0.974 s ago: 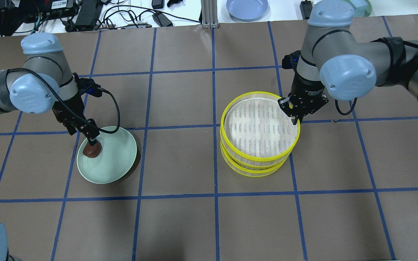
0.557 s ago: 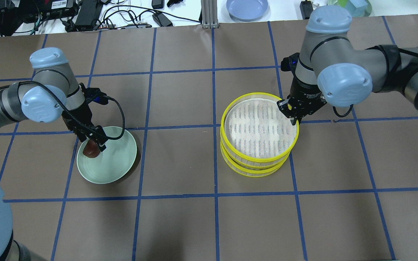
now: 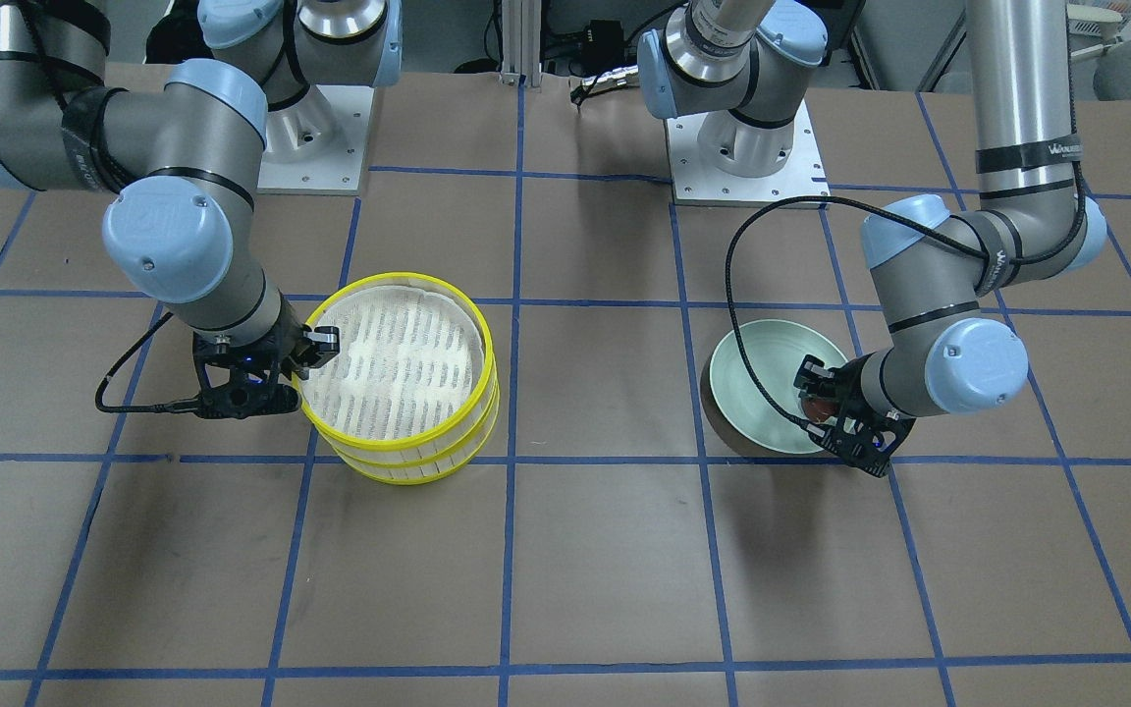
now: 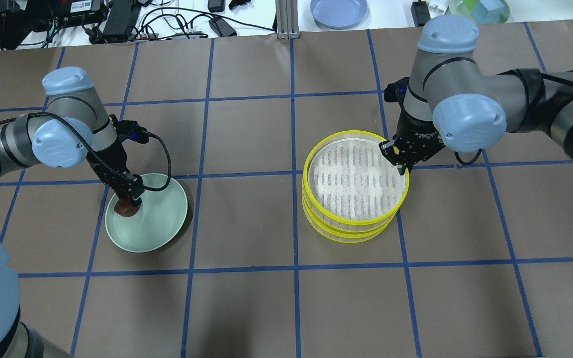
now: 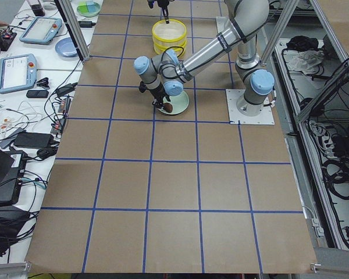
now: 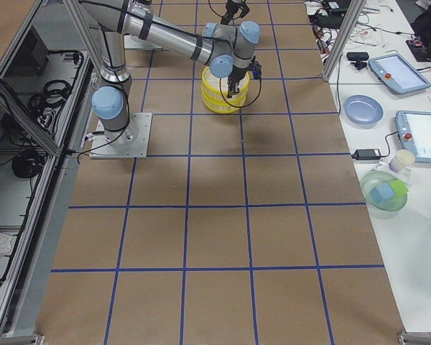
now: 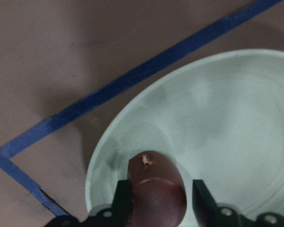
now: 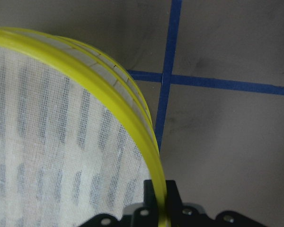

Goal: Stack buns with steamer

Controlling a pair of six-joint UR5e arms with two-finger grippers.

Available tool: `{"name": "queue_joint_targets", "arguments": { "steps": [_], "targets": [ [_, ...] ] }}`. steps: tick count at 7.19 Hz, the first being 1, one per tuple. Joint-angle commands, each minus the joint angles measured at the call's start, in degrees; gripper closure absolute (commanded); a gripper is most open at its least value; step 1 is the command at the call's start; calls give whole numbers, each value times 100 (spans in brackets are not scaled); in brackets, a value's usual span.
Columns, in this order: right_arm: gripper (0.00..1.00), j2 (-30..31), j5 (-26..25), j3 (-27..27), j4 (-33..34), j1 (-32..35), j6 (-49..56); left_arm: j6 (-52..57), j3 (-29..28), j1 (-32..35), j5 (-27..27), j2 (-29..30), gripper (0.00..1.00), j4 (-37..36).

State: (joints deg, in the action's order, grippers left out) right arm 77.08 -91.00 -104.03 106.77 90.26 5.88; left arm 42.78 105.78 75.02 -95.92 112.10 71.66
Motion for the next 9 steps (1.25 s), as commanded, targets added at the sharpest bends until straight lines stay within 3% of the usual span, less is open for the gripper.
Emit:
{"name": "queue_joint_targets", "arguments": {
  "steps": [1, 3, 4, 5, 7, 9],
  "targets": [
    [100, 0, -14, -11, -15, 0, -8, -15, -31, -5, 38, 14, 100, 15],
    [100, -9, -5, -12, -77, 0, -51, -705, -65, 82, 589, -179, 100, 77],
    [94, -35, -5, -29, -95, 0, -78, -1154, -118, 118, 818, -371, 100, 268],
    [71, -35, 12, -47, -95, 0, -87, -1384, -353, 135, 1047, -530, 100, 522],
    [1, 26, 65, -47, -112, 0, -427, -2164, -1029, 485, 1093, -732, 100, 1181],
    [0, 366, 344, 302, -182, 0, -553, -3087, -1506, 1047, 1460, -987, 100, 1719]
  ]
}}
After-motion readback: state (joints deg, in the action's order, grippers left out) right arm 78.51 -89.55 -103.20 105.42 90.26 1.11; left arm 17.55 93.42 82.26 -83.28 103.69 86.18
